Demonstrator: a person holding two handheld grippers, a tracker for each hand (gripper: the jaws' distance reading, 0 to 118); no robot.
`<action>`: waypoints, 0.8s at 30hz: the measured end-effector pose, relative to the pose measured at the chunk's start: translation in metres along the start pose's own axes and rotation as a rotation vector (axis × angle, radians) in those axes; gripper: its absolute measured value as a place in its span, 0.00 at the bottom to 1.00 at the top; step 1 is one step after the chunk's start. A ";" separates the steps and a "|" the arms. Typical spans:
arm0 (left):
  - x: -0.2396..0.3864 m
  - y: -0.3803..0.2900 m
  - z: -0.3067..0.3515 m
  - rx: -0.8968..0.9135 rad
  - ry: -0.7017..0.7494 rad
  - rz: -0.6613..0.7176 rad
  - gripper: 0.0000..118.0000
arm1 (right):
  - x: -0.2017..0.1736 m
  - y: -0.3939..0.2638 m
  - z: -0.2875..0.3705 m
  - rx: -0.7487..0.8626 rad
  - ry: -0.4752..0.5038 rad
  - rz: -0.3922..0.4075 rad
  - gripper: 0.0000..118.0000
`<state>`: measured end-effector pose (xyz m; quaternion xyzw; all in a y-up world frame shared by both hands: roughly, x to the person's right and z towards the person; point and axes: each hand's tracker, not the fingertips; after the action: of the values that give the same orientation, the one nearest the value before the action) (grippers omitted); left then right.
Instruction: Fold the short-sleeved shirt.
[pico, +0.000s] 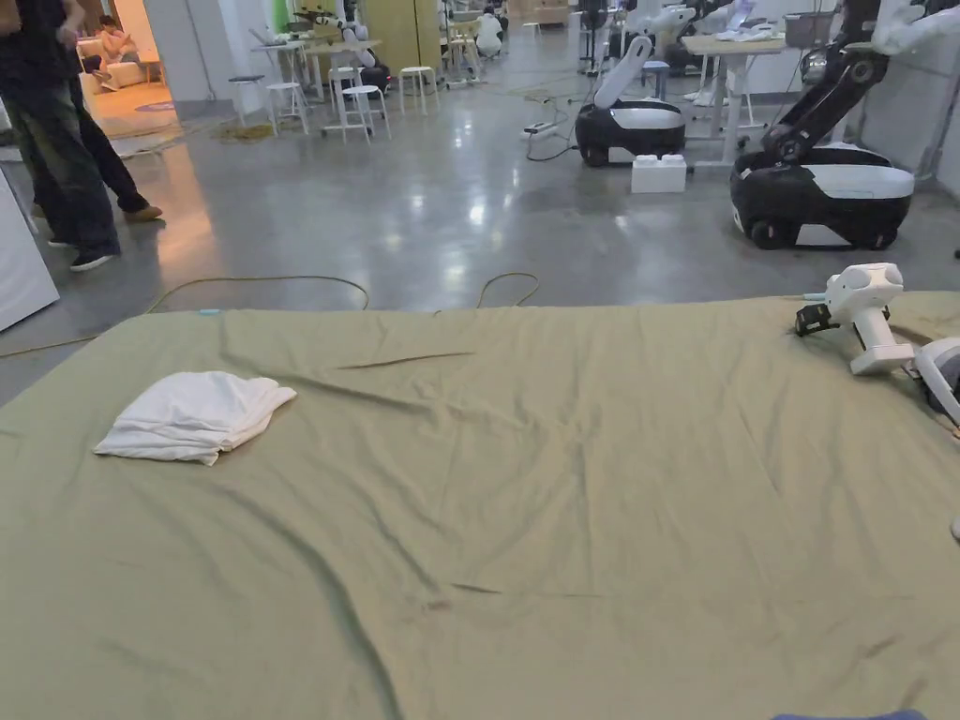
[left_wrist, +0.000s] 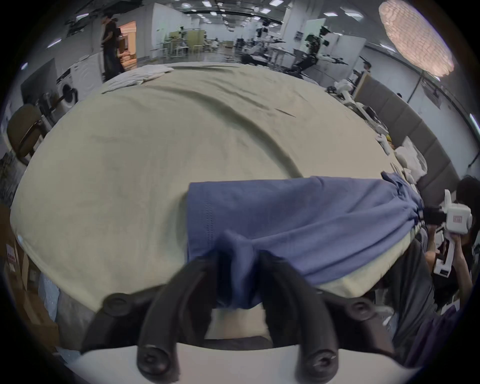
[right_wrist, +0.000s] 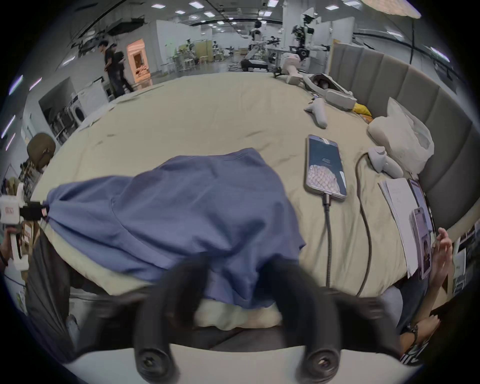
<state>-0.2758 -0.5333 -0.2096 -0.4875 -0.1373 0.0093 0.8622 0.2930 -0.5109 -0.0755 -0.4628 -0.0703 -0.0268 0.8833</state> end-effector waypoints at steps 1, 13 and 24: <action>0.000 0.003 0.004 0.014 -0.017 0.002 0.37 | -0.003 -0.001 0.000 0.003 0.010 0.008 0.58; 0.061 0.062 0.207 0.735 0.061 -0.140 0.75 | -0.031 0.065 0.118 0.491 0.108 0.004 0.67; 0.126 0.056 0.279 0.993 0.155 -0.208 0.44 | -0.068 0.093 0.214 0.860 0.187 0.042 0.22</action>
<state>-0.2164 -0.2511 -0.0923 -0.0021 -0.0999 -0.0484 0.9938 0.2150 -0.2828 -0.0412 -0.0500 0.0147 -0.0191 0.9985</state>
